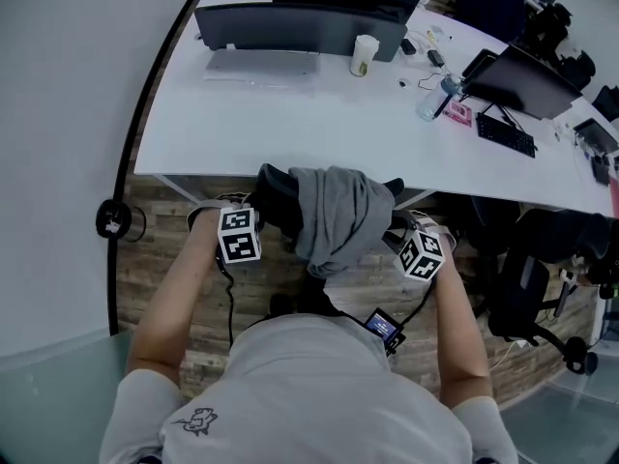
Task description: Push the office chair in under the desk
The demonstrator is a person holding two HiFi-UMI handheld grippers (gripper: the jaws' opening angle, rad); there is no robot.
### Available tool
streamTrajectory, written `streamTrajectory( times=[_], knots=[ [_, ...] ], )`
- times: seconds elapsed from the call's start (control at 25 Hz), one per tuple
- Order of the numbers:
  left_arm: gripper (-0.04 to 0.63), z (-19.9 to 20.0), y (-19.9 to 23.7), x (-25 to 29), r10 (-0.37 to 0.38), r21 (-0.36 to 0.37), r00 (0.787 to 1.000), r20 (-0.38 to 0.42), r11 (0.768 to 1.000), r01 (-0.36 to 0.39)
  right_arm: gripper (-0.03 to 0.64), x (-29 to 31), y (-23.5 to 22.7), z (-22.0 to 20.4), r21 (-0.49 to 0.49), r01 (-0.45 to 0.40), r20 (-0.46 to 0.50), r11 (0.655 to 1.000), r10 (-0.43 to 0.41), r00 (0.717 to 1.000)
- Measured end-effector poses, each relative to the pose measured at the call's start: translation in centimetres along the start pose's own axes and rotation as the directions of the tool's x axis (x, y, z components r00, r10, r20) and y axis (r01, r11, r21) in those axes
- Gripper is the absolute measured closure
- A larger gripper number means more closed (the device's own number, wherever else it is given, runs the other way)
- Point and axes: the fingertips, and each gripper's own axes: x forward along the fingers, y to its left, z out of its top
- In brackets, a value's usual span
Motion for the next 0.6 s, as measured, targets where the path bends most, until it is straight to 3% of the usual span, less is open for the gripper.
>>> streamTrajectory(
  times=[0.6],
  knots=[
    [0.474,1.5,4.9,1.4,0.009,-0.015,1.000,-0.014,1.000,-0.009,0.471,1.2,-5.2,-1.4,-0.010,0.000,0.007,1.000,0.000,1.000]
  ],
)
